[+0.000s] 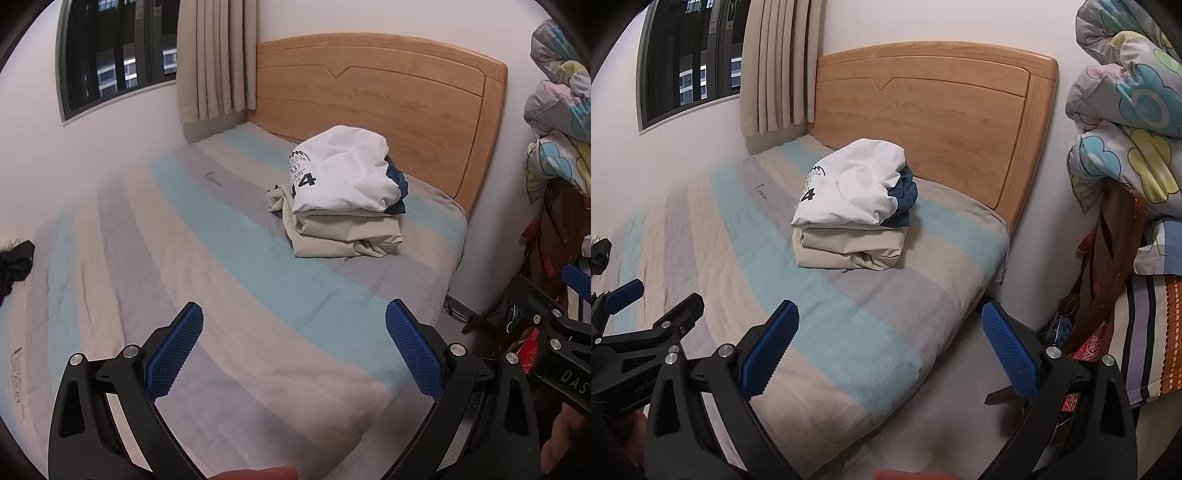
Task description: Fold large clothes
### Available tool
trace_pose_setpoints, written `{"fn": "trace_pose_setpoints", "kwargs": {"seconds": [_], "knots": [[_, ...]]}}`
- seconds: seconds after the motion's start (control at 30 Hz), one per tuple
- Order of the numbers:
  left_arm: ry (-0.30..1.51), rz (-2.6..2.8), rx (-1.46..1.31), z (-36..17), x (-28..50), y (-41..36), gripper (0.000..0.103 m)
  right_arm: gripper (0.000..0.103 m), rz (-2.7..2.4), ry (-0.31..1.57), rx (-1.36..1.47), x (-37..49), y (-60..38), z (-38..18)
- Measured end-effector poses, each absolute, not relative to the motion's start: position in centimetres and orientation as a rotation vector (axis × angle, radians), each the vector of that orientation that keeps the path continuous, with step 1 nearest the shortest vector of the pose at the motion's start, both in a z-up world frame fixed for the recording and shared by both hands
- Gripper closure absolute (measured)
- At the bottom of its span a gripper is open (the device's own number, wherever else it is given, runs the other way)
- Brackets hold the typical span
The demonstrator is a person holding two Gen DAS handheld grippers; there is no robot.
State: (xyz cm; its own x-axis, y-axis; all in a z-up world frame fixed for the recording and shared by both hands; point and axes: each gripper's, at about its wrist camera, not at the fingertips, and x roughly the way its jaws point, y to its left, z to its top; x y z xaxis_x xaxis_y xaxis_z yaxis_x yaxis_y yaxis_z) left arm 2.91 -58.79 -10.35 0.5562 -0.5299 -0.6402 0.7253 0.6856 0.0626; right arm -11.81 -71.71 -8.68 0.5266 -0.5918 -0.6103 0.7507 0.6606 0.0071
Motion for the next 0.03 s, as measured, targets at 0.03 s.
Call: {"fn": "trace_pose_setpoints", "kwargs": {"seconds": [0.03], "knots": [[0.635, -0.759, 0.337, -10.4, 2.89, -58.78, 0.006, 0.008, -0.815, 0.613, 0.286, -11.77, -71.8, -8.72]]}}
